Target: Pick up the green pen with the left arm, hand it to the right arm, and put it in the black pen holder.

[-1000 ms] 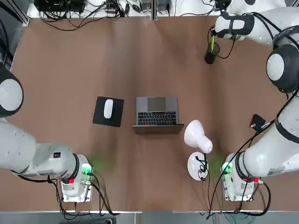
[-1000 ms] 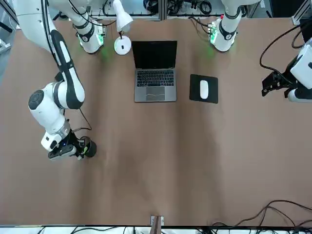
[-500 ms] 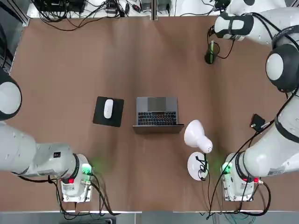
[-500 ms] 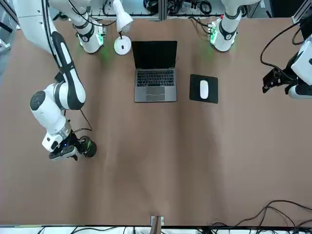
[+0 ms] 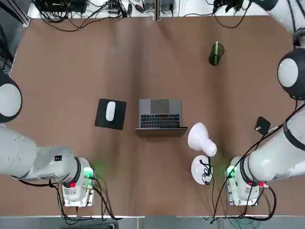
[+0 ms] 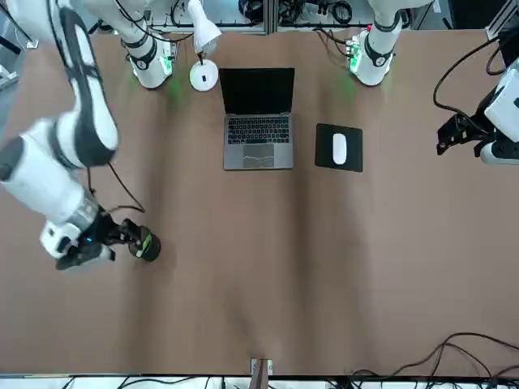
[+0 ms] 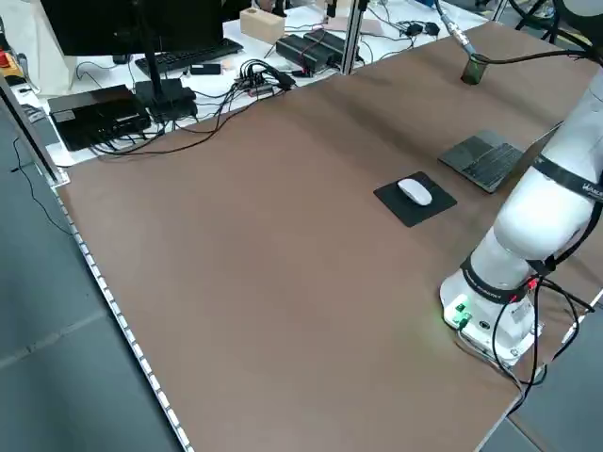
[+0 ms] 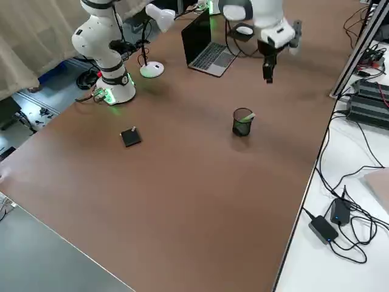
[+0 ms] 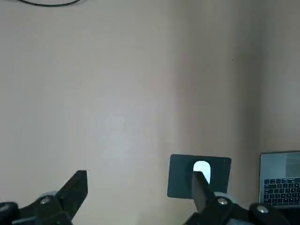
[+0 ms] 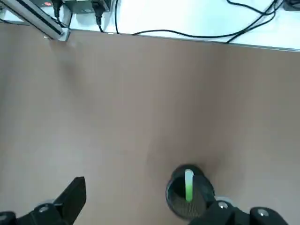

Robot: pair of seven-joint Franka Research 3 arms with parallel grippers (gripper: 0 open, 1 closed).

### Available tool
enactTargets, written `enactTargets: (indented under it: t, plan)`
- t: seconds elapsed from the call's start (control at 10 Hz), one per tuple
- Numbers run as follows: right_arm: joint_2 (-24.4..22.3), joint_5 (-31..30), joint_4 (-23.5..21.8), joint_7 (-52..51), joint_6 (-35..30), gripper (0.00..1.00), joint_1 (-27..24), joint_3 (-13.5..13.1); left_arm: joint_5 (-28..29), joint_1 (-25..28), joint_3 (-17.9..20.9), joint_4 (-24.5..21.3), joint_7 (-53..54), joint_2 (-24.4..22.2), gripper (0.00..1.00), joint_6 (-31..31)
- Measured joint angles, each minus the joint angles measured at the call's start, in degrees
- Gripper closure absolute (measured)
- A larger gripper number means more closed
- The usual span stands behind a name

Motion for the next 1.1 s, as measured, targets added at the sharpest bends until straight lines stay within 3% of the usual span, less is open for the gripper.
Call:
enactTargets:
  t: [0.3, 0.5, 0.8, 1.1]
  plan:
    - [-4.7, -5.1, 7.9, 2.1, -18.3, 0.00, -0.7, -2.9, 0.0, 0.0, 0.0, -0.1, 0.0, 0.0, 0.01, 0.0]
    - [-7.0, -7.9, 11.8, 2.8, -26.5, 0.00, -0.9, -5.5, 0.0, 0.1, 0.0, -0.1, 0.0, 0.0, 0.01, 0.1]
    - [-9.9, -9.8, 12.3, 7.3, -32.4, 0.00, -1.0, -7.4, 0.0, 2.0, 0.2, -0.1, 0.2, 0.5, 0.00, 0.9]
    - [-9.5, -10.2, 12.2, 11.7, -32.7, 0.00, -1.0, -7.6, 0.0, 2.7, 0.2, -0.1, 0.2, 0.5, 0.00, 1.0]
